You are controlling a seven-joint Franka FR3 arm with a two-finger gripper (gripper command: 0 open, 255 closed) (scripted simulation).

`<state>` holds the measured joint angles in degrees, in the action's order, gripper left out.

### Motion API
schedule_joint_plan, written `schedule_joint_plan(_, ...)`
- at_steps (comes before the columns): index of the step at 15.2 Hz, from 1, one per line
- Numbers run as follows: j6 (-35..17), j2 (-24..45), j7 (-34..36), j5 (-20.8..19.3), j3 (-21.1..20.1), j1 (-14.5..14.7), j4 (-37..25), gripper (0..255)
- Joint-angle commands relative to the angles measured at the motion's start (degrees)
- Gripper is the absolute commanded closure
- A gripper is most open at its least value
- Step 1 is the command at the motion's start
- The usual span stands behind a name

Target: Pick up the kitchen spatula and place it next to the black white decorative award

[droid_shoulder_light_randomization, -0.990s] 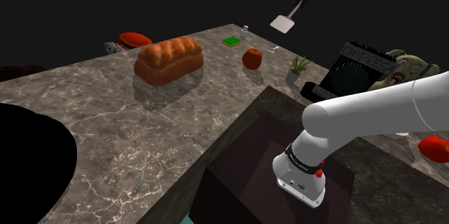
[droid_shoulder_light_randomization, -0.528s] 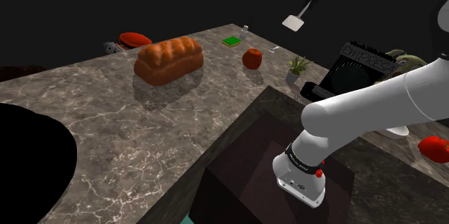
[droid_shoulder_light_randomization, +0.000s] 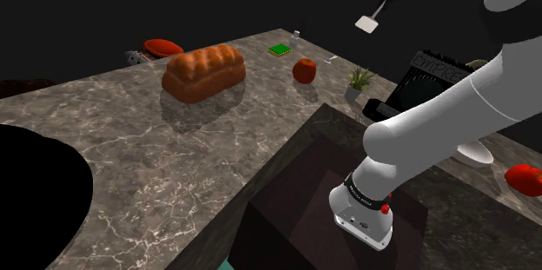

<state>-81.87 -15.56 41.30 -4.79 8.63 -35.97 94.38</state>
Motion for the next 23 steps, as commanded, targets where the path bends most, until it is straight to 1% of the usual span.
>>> schedule_joint_plan(1, -0.2, 3.0, -2.5, 0.2, 1.7, -0.7, -3.0, 255)
schedule_joint_plan(3, -0.1, 7.2, -5.6, 0.8, 3.8, -1.7, -7.4, 255)
schedule_joint_plan(12, -7.6, 4.1, -4.8, 0.2, 3.5, -1.8, 3.2, 255)
schedule_joint_plan(23, -16.3, 2.0, -4.1, -0.3, 3.6, -1.9, 14.0, 255)
